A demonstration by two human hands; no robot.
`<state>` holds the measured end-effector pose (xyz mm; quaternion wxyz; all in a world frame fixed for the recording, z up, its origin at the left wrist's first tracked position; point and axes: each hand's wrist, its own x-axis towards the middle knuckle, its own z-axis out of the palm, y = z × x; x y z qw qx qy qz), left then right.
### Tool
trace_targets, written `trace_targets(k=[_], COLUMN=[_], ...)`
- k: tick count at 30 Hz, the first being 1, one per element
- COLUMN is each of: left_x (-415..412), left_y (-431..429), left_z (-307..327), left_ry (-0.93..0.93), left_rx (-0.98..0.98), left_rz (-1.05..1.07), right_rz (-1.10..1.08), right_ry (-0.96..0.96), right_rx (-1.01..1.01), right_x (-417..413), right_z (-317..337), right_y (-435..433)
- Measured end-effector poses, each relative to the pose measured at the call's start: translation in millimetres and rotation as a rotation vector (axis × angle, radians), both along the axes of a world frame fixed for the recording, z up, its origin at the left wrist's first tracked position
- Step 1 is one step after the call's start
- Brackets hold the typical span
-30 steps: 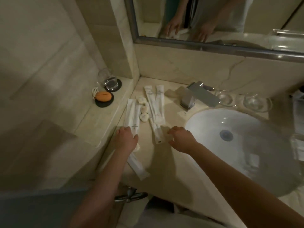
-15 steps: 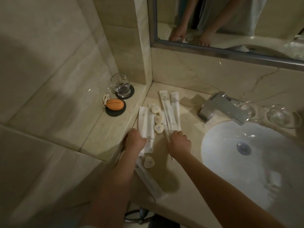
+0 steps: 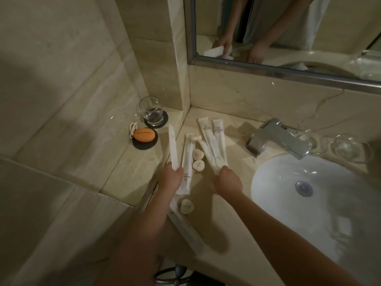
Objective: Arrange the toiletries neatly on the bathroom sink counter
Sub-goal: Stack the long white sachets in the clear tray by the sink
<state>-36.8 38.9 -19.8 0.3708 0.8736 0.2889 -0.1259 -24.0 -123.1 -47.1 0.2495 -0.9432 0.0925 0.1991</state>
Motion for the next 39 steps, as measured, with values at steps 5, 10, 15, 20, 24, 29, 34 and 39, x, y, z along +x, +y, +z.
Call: trace_targets(k=[5,10,15,20,24,29,34,39], left_x=[-0.1,0.1,1.9,-3.3,-12.4,-33.1,-55.4,-77.3], left_y=[-10.2,-29.6,-52.7,-85.2,-131.7,-208.4,-285.3,-352.5], left_z=[-1.2,22.7,54.5,69.0,68.6,64.3,52.5,39.4], left_ry=[-0.105,-0.235,-0.321,-0.265,-0.275,-0.276,-0.268,-0.192], left_rx=[-0.191,-0.246,-0.445,-0.486,-0.499,-0.506,-0.567,-0.602], left_rz=[0.089,0.065,0.026,-0.092,-0.094,-0.029,-0.036,-0.077], right_rz=[-0.082,-0.318,-0.192,-0.088,0.126,0.149,0.226,0.096], right_ry=[-0.068,0.025,0.149,0.093,-0.012,-0.159,-0.477,-0.629], right_rx=[0.255,0.666,0.79,0.74,0.322,0.093,-0.221,-0.417], right_x=[-7.3,-17.2,-30.6,-48.4,-60.2,-79.8,-105.0,-130.4], right_z=[16.6,54.4,85.0,94.9,92.2,83.4,57.4,46.6], right_y=[-22.0,-50.1,-93.3,-144.0,-189.6,-236.2,-290.4,-348.4])
